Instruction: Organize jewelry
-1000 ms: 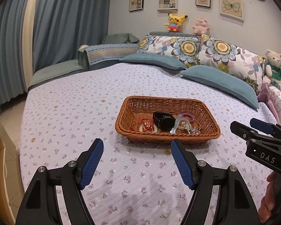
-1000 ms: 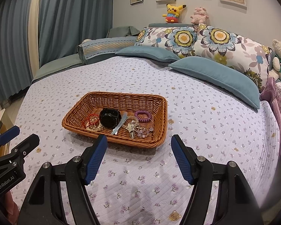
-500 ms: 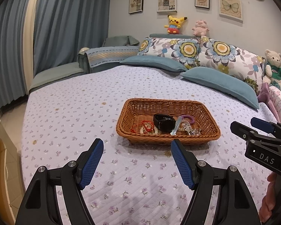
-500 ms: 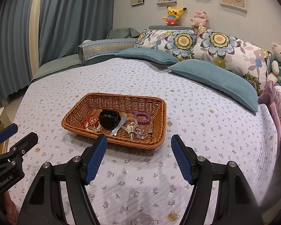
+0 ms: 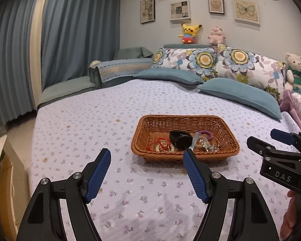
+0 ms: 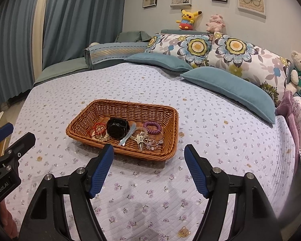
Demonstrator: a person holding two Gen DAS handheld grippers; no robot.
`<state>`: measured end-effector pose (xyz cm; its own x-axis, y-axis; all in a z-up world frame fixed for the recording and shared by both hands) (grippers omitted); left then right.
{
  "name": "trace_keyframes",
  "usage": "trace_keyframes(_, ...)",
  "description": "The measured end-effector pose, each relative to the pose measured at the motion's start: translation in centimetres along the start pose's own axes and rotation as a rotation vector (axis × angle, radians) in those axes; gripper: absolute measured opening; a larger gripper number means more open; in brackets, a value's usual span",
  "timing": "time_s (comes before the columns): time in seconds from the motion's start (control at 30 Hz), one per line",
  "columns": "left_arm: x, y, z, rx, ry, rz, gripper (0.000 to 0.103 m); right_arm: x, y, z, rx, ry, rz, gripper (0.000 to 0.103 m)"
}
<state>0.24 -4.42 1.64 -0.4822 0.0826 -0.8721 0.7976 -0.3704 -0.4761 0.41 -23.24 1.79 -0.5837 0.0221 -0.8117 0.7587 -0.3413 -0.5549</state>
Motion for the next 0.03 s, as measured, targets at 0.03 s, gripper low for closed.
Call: trace_keyframes(0.03,0.01,0.06,-0.08,0.011,-0.006,-0.005,0.076,0.0,0.01,0.0,0.0,0.001,0.0,0.075)
Point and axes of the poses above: each gripper's, at about its wrist camera, not at the fingertips, and y roughly the way its jaws point, z to its right, x to its underside, the point moved 1 cm from there along y, roughly the way its jaws point, and after that the axes turned 14 degrees about x, right-handed, at the moved point
